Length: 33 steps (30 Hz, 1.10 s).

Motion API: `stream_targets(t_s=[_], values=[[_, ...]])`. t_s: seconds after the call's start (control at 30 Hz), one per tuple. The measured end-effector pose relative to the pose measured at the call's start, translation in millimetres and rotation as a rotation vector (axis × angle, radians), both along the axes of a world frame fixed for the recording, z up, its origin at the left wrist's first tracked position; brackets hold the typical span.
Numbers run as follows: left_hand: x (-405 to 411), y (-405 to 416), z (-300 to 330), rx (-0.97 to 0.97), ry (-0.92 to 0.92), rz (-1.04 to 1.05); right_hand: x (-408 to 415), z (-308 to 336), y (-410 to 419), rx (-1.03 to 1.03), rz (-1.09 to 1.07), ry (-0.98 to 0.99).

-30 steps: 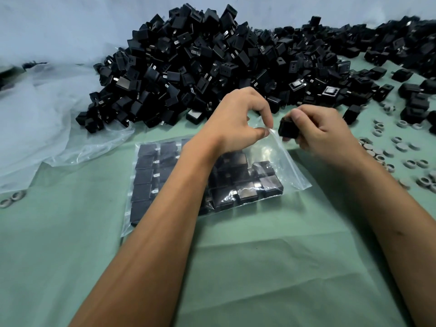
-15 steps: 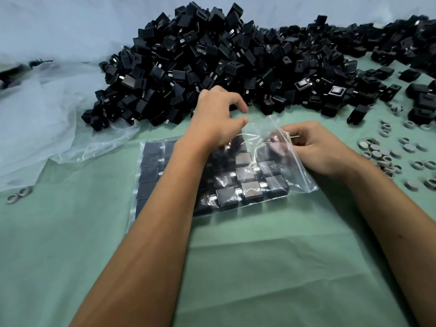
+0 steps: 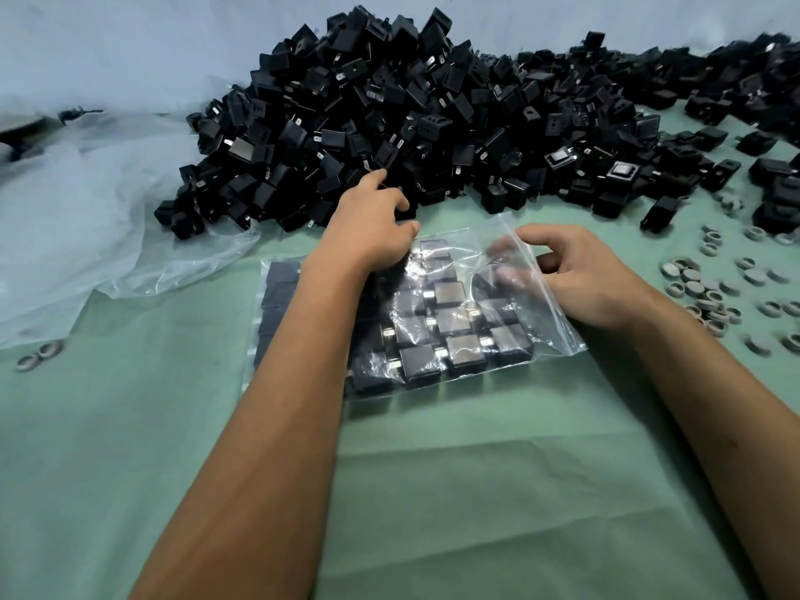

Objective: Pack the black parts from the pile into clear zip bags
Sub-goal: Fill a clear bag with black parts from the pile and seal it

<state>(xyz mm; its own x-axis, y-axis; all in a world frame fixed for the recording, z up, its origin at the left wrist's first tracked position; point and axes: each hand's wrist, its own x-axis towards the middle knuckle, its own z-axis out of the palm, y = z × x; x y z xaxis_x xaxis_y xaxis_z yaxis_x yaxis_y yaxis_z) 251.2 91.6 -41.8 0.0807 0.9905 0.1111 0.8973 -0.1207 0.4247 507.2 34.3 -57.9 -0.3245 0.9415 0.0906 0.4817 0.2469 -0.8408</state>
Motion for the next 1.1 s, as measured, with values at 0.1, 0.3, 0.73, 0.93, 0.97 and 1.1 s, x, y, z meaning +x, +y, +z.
stream_targets(t_s=[0.1, 0.3, 0.73, 0.93, 0.97, 1.1], values=[[-1, 0, 0, 0.018, 0.01, -0.002, 3, 0, 1, -0.027, 0.07, 0.045], [1, -3, 1, 0.023, -0.012, -0.046, -2, -7, 5, -0.002, -0.072, 0.054], [-1, -7, 3, -0.023, 0.019, 0.091, -9, -1, -3, -0.056, 0.006, 0.105], [-2, -5, 2, -0.009, -0.01, 0.144, -7, -1, -2, 0.003, 0.045, -0.039], [-2, -5, 2, -0.004, -0.01, 0.152, -8, -1, -2, -0.003, 0.055, -0.025], [-3, -7, 4, 0.001, -0.02, 0.155, -7, -4, 1, -0.014, 0.058, 0.027]])
